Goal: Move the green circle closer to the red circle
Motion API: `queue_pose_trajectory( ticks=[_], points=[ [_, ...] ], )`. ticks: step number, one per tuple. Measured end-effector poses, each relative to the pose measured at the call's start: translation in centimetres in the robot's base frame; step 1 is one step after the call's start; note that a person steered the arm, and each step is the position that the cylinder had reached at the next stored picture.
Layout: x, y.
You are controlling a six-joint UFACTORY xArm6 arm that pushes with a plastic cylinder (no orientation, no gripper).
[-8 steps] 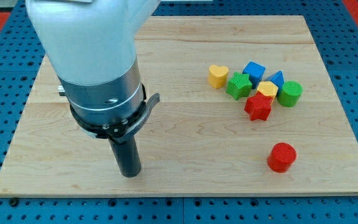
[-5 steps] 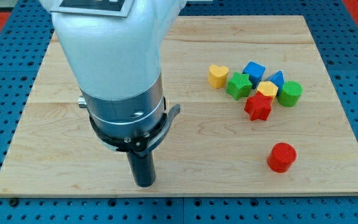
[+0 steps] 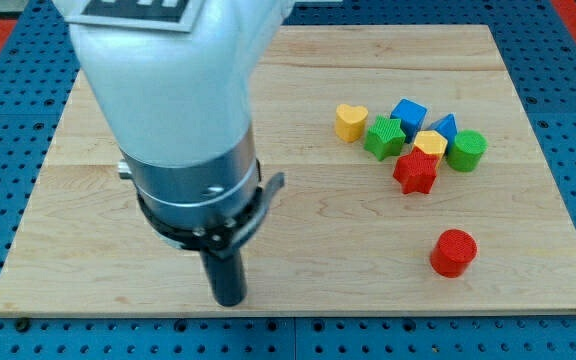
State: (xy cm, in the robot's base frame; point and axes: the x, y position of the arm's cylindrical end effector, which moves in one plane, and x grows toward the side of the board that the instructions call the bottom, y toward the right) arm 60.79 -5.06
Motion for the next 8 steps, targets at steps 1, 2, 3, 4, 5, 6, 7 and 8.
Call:
queue_pose_trajectory(
  ticks=[1,2,3,4,5,6,7,8],
  points=[
    [0.3,10.2],
    [0.6,20.9],
    [0.0,26.7],
    [-9.2,31.2],
    [-19.1,33.0],
    [-19.2,27.6],
    [-15.2,22.1],
    [-14.1,18.5]
  ],
)
